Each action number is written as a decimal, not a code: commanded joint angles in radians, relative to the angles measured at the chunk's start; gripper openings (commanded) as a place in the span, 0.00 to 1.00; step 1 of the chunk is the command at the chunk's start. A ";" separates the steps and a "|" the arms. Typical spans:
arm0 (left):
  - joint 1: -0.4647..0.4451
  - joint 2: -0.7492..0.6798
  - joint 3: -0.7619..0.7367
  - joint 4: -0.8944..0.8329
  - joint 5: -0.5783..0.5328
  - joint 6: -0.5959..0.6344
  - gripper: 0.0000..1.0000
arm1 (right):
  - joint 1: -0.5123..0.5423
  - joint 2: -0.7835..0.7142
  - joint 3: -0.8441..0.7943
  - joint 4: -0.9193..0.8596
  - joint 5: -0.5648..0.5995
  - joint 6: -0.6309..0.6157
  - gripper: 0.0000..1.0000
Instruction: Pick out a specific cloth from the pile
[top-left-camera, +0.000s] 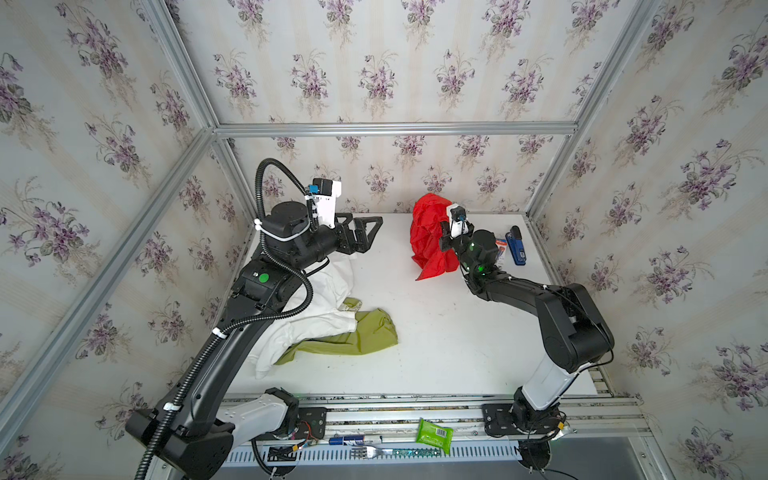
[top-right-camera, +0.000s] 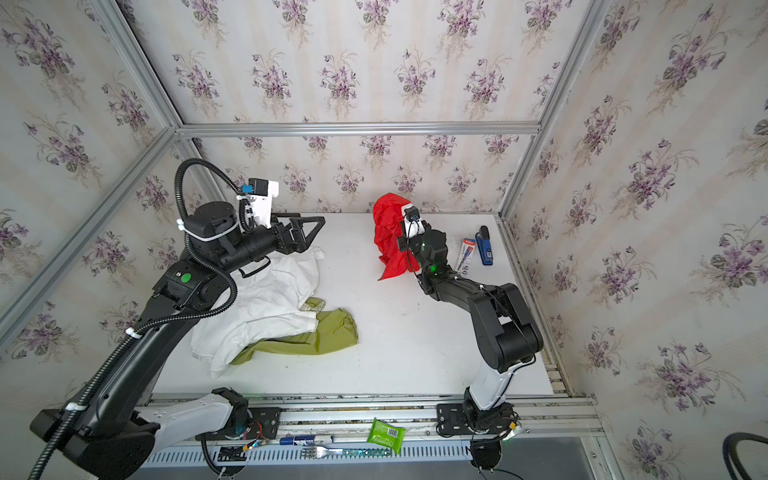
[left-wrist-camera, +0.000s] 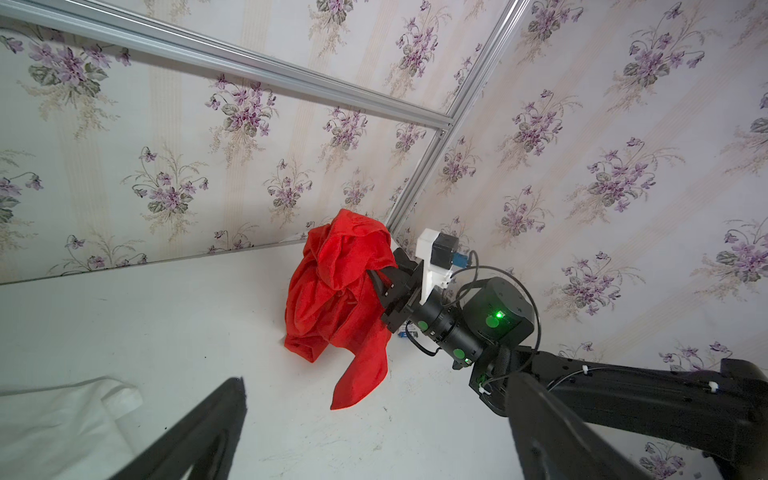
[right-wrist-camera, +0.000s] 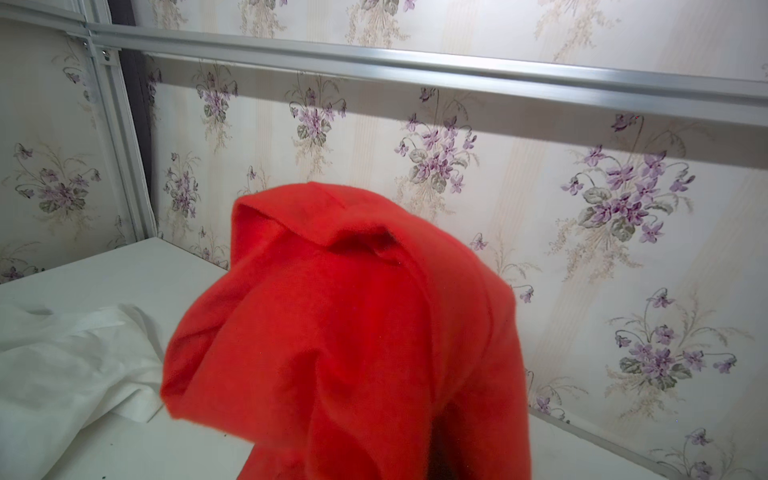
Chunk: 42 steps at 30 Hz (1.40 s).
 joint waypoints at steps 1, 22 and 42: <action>0.000 -0.002 -0.005 0.025 -0.004 0.012 1.00 | 0.001 0.023 0.027 0.072 0.027 0.014 0.06; 0.003 -0.030 -0.041 0.025 -0.018 0.014 1.00 | -0.008 0.184 0.140 -0.012 0.041 0.124 0.06; 0.005 -0.045 -0.063 0.025 -0.018 0.014 1.00 | -0.015 0.256 0.137 -0.042 0.019 0.336 0.06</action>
